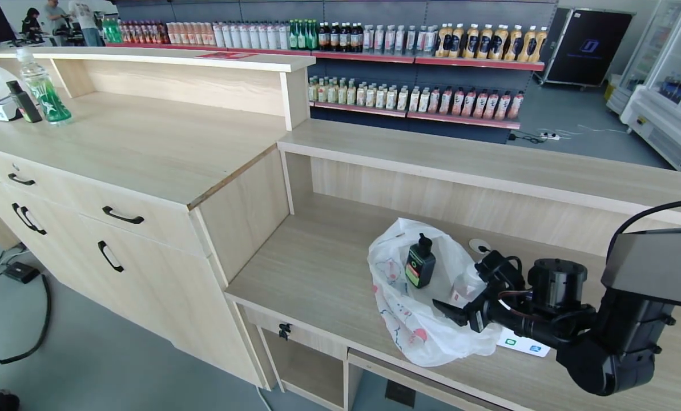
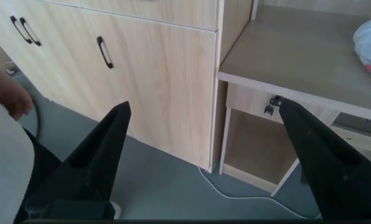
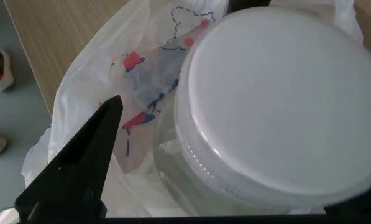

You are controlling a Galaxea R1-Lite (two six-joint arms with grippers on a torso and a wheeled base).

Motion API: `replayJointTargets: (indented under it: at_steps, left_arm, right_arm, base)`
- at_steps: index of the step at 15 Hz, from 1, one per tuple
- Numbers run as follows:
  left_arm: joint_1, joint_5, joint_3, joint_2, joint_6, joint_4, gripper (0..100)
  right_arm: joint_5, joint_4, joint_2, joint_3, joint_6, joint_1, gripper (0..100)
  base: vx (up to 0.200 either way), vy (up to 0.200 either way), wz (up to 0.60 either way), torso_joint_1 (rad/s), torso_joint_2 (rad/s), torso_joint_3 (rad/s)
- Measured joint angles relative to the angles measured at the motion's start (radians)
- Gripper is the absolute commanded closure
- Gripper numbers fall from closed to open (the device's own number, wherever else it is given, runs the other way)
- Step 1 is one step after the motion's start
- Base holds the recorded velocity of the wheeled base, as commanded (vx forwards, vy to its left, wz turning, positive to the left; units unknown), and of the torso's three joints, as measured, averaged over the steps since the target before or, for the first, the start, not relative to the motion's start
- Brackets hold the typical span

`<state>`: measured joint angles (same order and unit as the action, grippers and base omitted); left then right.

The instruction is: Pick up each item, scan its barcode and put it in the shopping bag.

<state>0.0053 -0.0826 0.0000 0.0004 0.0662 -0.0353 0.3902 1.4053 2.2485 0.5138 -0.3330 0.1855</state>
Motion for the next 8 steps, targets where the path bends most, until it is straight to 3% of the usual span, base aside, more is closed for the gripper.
replayJointTargets:
  at_steps: [8]
  left_arm:
    - [0.0, 0.0, 0.0, 0.0, 0.0, 0.0, 0]
  right_arm:
    - [-0.003, -0.093, -0.225, 0.01, -0.027, -0.013, 0]
  base:
    - [0.0, 0.0, 0.0, 0.0, 0.0, 0.0]
